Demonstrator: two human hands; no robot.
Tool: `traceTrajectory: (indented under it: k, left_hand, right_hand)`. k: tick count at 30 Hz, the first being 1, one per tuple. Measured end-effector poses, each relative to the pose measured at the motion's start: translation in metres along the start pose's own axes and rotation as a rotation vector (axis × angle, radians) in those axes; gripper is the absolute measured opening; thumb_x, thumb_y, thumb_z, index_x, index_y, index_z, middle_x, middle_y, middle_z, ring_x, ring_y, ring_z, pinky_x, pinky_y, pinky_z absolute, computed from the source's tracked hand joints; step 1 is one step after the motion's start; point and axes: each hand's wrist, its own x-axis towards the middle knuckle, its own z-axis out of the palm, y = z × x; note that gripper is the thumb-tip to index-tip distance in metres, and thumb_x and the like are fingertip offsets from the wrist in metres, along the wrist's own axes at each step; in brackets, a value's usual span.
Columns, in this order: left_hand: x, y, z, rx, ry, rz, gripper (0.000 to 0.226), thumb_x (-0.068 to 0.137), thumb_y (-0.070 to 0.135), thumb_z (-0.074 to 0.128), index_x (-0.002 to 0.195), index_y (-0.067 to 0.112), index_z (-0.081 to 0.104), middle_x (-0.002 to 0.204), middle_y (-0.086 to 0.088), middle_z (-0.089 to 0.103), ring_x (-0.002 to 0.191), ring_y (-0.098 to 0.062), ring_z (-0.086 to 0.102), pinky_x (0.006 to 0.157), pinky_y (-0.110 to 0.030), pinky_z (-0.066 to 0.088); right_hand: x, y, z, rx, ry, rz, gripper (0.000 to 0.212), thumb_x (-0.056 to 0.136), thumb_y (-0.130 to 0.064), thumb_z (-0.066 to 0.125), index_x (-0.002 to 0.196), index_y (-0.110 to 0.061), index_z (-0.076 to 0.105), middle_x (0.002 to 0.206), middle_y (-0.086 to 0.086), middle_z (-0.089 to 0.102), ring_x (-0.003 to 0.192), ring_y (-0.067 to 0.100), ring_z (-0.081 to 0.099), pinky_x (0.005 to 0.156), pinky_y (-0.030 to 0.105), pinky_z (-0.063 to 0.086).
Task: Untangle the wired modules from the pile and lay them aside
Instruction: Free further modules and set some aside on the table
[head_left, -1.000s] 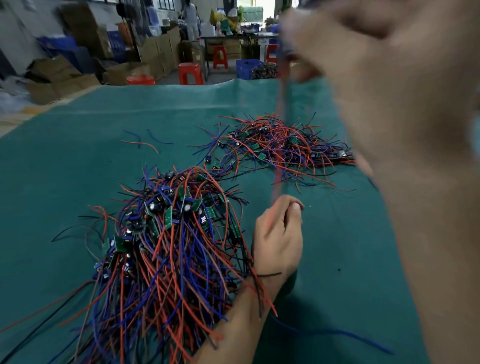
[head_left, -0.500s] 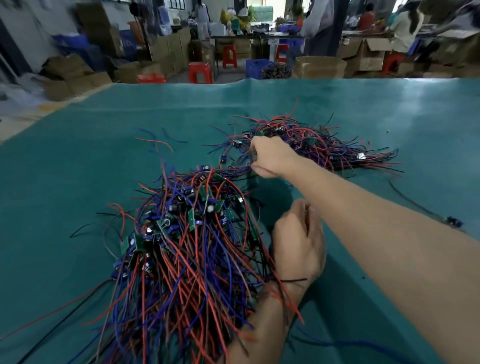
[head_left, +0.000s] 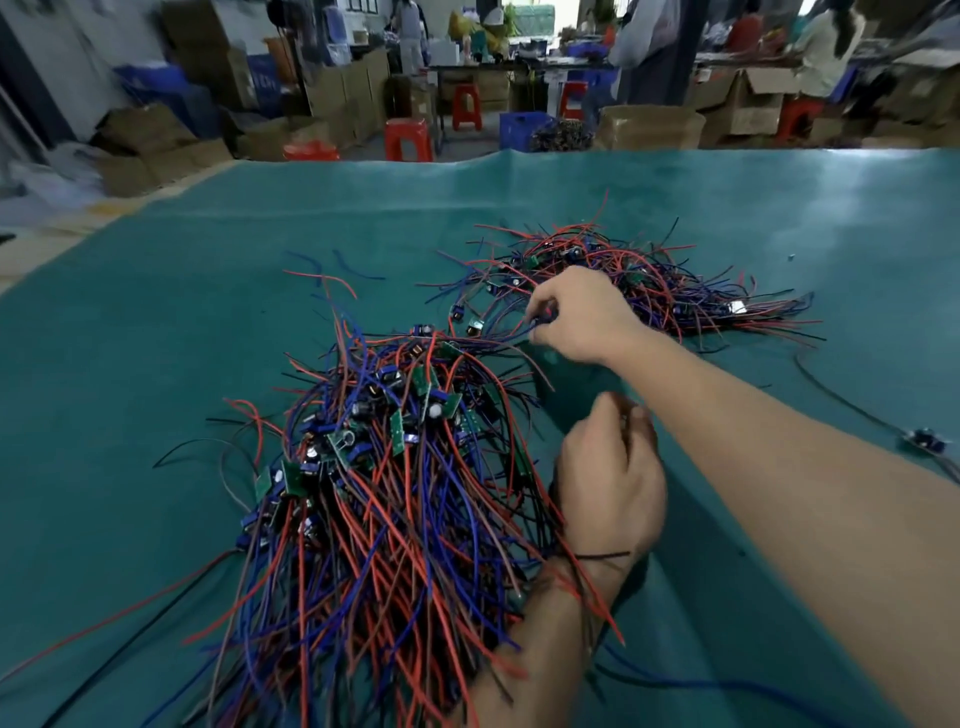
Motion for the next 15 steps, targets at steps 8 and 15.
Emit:
traceTrajectory:
  k: [8,15]
  left_hand:
    - [-0.001,0.001,0.004,0.017,0.02,0.069,0.025,0.097,0.034,0.043,0.097,0.016,0.06,0.083,-0.009,0.071,0.084,-0.031,0.065,0.077,-0.047,0.05]
    - [0.0,-0.004,0.006,-0.037,0.037,0.085,0.033,0.101,0.039,0.036,0.094,0.016,0.058,0.071,0.0,0.066,0.074,-0.022,0.065,0.073,-0.045,0.053]
  right_hand:
    - [-0.07,0.054,-0.043,0.698,0.288,0.199,0.018,0.09,-0.006,0.072,0.091,-0.024,0.073,0.084,0.001,0.07,0.072,0.015,0.062,0.064,0.028,0.054]
    - [-0.142,0.062,-0.049,1.52,0.388,0.377,0.024,0.091,0.009,0.058,0.088,-0.012,0.068,0.083,0.007,0.075,0.068,0.017,0.071,0.062,0.023,0.057]
